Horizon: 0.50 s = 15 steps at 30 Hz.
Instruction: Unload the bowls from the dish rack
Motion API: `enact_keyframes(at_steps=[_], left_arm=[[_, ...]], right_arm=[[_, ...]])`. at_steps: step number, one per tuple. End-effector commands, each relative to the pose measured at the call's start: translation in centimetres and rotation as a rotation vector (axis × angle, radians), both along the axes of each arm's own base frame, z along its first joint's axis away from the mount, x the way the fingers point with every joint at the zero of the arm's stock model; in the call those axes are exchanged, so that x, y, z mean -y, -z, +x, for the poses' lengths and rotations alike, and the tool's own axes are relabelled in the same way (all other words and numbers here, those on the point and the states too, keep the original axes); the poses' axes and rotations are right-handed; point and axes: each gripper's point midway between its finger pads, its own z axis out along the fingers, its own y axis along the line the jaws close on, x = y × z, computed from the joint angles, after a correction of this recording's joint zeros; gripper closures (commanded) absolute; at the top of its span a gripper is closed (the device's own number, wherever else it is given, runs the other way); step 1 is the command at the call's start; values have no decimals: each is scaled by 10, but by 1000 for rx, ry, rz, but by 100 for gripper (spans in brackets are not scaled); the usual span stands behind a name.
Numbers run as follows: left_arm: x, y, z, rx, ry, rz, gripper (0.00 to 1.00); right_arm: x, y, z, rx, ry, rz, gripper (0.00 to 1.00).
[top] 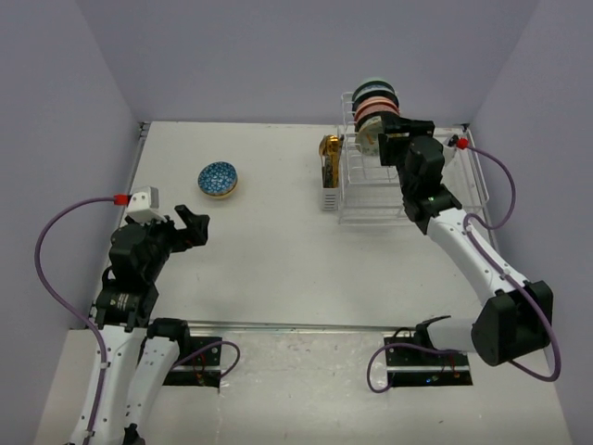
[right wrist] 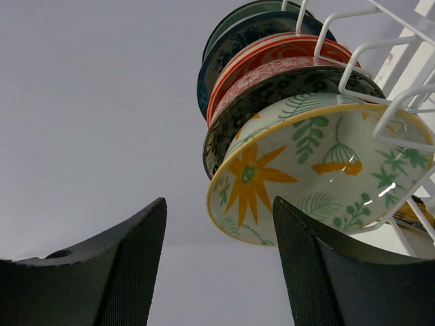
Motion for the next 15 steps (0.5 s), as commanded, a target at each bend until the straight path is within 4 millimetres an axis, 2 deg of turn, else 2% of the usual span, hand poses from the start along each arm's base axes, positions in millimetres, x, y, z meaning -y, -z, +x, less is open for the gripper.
enact_keyframes(at_steps=[1,2,9,12,15], left_arm=[[4,-10,1,51,30,10,0],[5,-9,1,49,32,10,0],[7,-8,2,46,44,10,0],[8,-9,2,48,48,8,0],[8,-9,2,49,52,9,0]], right_arm=[[6,-28,11,62,47,80,36],[5,-24,16,53,46,83,37],[3,-20,23,58,44,105,63],[7,-18,20,76,60,128,84],[11,-14,18,76,77,133,87]])
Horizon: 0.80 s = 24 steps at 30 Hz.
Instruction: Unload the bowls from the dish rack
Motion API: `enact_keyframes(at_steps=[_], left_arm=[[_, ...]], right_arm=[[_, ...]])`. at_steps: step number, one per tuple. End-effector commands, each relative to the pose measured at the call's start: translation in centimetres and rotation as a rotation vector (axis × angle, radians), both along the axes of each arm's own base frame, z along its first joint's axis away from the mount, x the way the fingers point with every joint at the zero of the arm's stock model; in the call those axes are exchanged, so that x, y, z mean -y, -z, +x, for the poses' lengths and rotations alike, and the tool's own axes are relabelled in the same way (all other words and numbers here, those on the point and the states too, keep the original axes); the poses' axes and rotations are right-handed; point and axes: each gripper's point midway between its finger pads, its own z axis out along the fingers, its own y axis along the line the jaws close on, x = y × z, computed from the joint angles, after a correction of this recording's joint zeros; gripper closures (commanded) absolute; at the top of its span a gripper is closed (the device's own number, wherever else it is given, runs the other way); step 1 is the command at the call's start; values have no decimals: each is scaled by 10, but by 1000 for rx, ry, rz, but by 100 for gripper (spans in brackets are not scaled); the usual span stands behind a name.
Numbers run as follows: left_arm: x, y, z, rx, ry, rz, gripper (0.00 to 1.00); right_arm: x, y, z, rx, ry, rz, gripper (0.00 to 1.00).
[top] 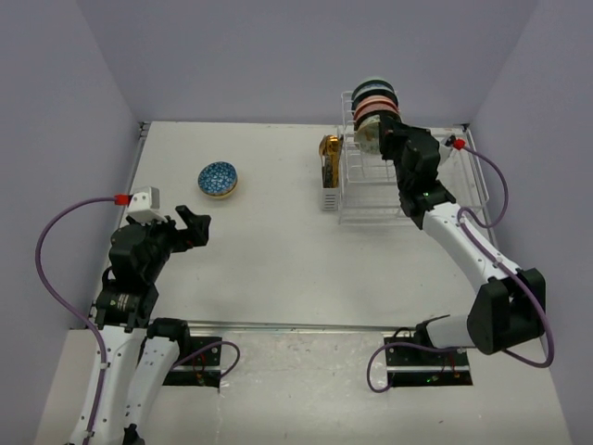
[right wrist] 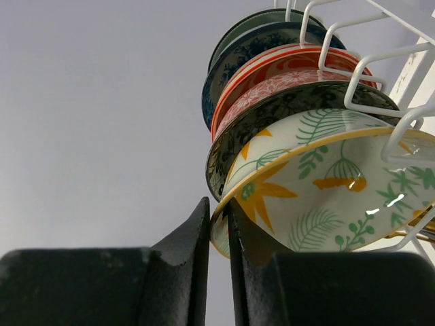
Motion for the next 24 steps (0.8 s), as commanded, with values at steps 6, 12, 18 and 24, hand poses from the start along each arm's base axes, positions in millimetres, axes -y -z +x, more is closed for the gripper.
enact_keyframes(at_steps=[6,12,18,24], left_arm=[[5,-5,4,32,32,14,0],[5,-4,4,30,30,13,0],[4,-3,5,26,29,14,0],[3,-4,5,29,20,14,0]], right_arm=[[14,-18,-8,81,57,67,100],[17,-45,-18,164,59,57,100],[20,-71,-30,244,54,67,100],[24,-93,-47,304,51,75,100]])
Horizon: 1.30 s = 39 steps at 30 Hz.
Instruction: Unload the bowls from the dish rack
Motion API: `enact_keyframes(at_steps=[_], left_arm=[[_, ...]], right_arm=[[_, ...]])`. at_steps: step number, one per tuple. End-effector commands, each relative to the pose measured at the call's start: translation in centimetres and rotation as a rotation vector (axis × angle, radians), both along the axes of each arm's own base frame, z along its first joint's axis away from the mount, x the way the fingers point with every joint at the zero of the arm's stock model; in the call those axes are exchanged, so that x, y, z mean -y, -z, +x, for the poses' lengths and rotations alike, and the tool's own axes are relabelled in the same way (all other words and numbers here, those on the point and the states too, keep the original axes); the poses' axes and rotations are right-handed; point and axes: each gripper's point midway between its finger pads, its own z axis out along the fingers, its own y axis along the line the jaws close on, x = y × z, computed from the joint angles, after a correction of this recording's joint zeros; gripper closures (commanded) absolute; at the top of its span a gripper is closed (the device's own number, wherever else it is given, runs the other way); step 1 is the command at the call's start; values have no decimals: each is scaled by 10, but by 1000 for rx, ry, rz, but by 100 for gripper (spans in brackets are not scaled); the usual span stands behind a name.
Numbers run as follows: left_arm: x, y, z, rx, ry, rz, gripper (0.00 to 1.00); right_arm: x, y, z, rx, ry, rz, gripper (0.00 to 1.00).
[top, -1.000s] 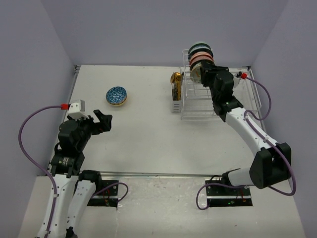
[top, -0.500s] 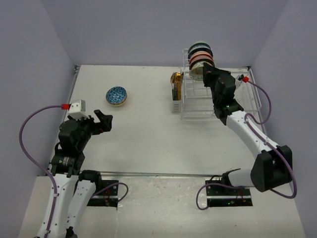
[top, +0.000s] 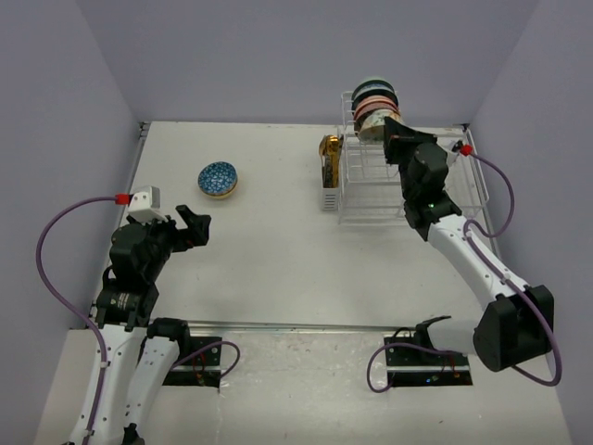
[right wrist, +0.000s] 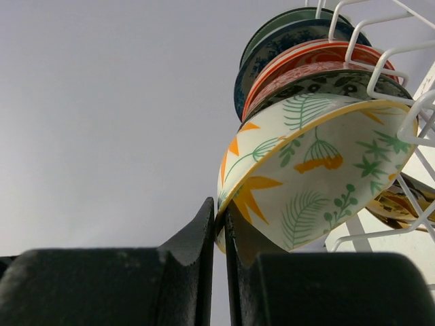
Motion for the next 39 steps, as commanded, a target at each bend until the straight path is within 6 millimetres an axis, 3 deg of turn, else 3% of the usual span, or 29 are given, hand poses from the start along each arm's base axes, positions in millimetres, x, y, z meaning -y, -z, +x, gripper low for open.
enact_keyframes(at_steps=[1,7,14,21,23,24,26,27,28,29,30,31,32,36,38,39], left_arm=[[2,-5,4,33,17,14,0],[2,-5,4,32,17,15,0],[1,-7,3,37,7,13,0],[-4,-11,4,38,-21,14,0],[-9,-13,4,44,-52,15,0],[-10,-14,4,48,-63,11,0],[-30,-19,1,58,-176,18,0],[-36,-20,-1,61,-217,10,0],[-47,-19,-4,56,-278,20,0],[-51,-21,-7,60,-303,20,0],[-56,-24,-8,61,-332,11,0],[-62,-21,-10,44,-369,20,0],[-64,-21,-11,40,-384,19,0],[-81,-29,-19,46,-475,44,0],[-91,-31,-23,46,-524,63,0],[-98,-30,-26,40,-566,73,0]], right_arm=[[18,-75,-27,224,46,72,100],[23,-90,-48,264,40,91,100],[16,-103,-69,299,-26,55,100],[-23,-125,-94,432,-214,-231,100],[-45,-125,-102,482,-312,-393,100],[-55,-135,-110,525,-351,-445,100],[-87,-121,-119,536,-461,-634,100],[-96,-133,-127,575,-482,-693,100],[-107,-120,-128,569,-504,-824,100],[-128,-117,-139,594,-557,-878,100],[-138,-120,-140,602,-573,-924,100],[-144,-107,-138,578,-582,-1020,100],[-161,-108,-148,608,-621,-1047,100],[-205,-53,-138,529,-734,-1230,100],[-225,-38,-137,501,-751,-1303,100],[-240,-2,-128,443,-809,-1401,100]])
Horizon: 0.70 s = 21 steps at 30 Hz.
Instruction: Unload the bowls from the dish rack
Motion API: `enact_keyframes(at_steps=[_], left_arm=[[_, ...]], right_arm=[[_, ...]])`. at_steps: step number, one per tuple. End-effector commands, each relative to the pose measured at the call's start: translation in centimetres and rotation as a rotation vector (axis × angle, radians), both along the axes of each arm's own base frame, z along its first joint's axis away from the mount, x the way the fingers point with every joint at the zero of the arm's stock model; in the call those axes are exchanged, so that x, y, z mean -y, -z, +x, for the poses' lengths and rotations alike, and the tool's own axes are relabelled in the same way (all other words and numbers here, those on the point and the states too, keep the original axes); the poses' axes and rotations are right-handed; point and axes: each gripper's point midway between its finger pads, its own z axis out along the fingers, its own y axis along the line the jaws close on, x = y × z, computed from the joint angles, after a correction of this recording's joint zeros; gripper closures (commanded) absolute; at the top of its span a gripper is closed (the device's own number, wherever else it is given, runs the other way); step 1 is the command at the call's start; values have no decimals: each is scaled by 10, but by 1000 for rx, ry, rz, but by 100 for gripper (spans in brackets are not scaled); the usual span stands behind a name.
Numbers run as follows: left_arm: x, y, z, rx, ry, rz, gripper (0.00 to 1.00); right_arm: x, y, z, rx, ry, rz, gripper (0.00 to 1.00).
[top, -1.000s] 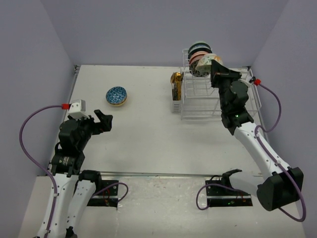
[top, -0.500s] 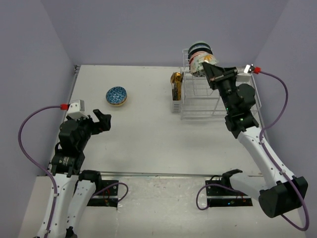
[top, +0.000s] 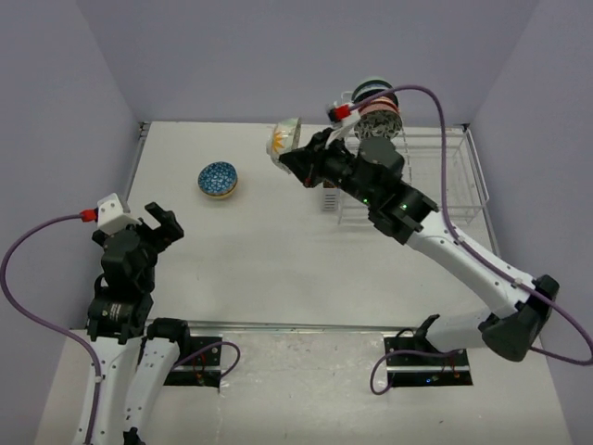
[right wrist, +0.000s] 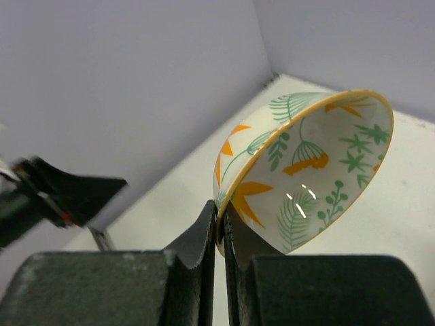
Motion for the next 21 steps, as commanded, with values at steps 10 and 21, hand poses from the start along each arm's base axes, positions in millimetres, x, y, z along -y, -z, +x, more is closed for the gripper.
enact_keyframes(at_steps=[10,21], left_arm=[[-48,-13,-32,27,-318,-13,0],[-44,-12,-30,38,-290,-9,0]], right_arm=[[-99,221,67,-20,53,-954,100],[-71,319,43,-73,-31,-1434,100]])
